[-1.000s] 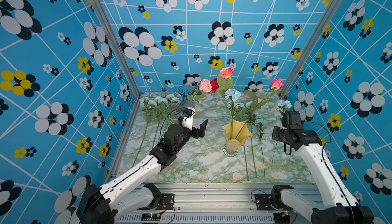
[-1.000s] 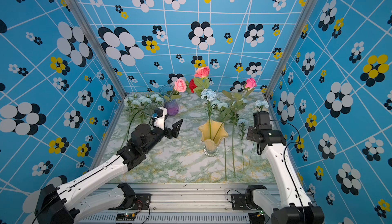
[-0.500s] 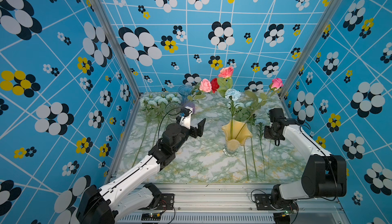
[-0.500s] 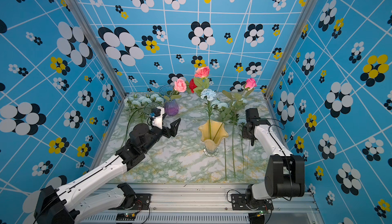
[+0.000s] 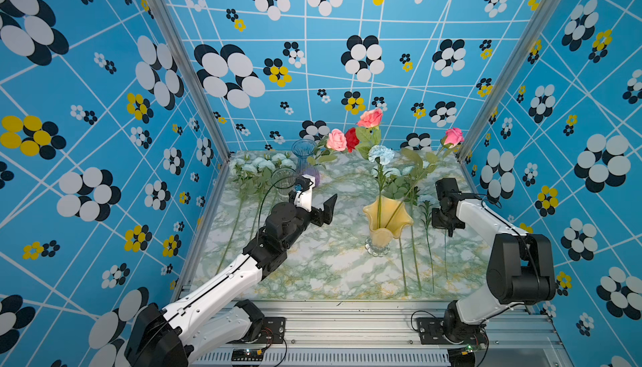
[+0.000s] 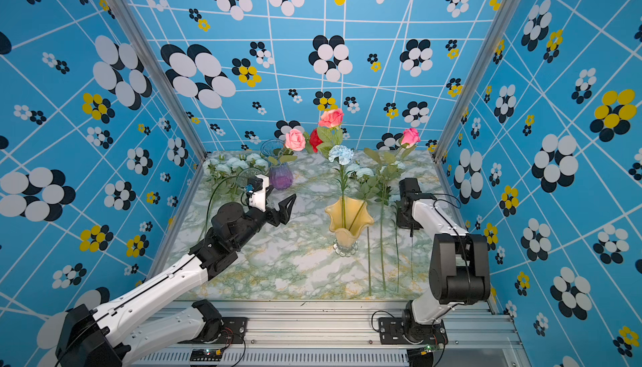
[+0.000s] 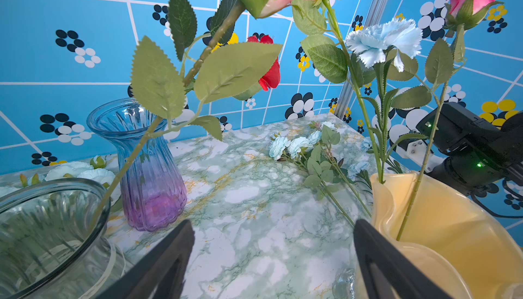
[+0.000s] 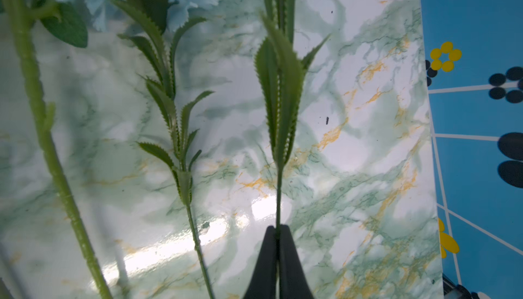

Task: Pick out blue flowers from the vase
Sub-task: Place the flower at the center of the board.

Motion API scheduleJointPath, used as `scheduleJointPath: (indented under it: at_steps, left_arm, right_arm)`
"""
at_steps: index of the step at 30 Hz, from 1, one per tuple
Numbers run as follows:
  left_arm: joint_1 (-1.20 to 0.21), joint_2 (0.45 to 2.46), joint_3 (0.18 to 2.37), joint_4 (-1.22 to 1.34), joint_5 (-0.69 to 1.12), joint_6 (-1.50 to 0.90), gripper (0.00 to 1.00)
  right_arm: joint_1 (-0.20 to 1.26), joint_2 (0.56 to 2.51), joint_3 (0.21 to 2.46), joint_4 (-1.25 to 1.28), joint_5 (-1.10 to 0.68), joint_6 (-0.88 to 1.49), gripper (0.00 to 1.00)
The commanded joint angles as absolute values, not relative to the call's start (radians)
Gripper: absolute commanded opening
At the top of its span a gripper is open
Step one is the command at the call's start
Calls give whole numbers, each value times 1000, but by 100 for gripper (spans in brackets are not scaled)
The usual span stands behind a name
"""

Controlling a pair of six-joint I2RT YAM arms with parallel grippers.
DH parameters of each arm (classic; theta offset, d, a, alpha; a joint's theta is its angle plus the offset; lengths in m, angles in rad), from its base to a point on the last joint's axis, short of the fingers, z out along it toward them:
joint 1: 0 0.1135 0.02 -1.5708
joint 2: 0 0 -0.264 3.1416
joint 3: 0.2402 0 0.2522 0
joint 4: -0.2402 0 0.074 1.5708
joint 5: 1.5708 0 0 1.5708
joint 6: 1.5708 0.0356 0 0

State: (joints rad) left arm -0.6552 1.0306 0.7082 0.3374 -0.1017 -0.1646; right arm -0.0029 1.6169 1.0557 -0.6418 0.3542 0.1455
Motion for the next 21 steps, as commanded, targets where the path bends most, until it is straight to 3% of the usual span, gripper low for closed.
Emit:
scheduleJointPath:
  at_steps: [1,18,21]
  left_arm:
    - [-649,1024,706,351,-85,-178,91]
    - [-650,1031,712,344,-82,-192,91]
    - [-650,1027,713,343,-81,-193,91]
  right_arm:
    - [-16,1665,1073,-599,354,153,0]
    - [-51,1800,1121,-503,237,163,0]
    - [-49,1794,1118,-502,232,164,14]
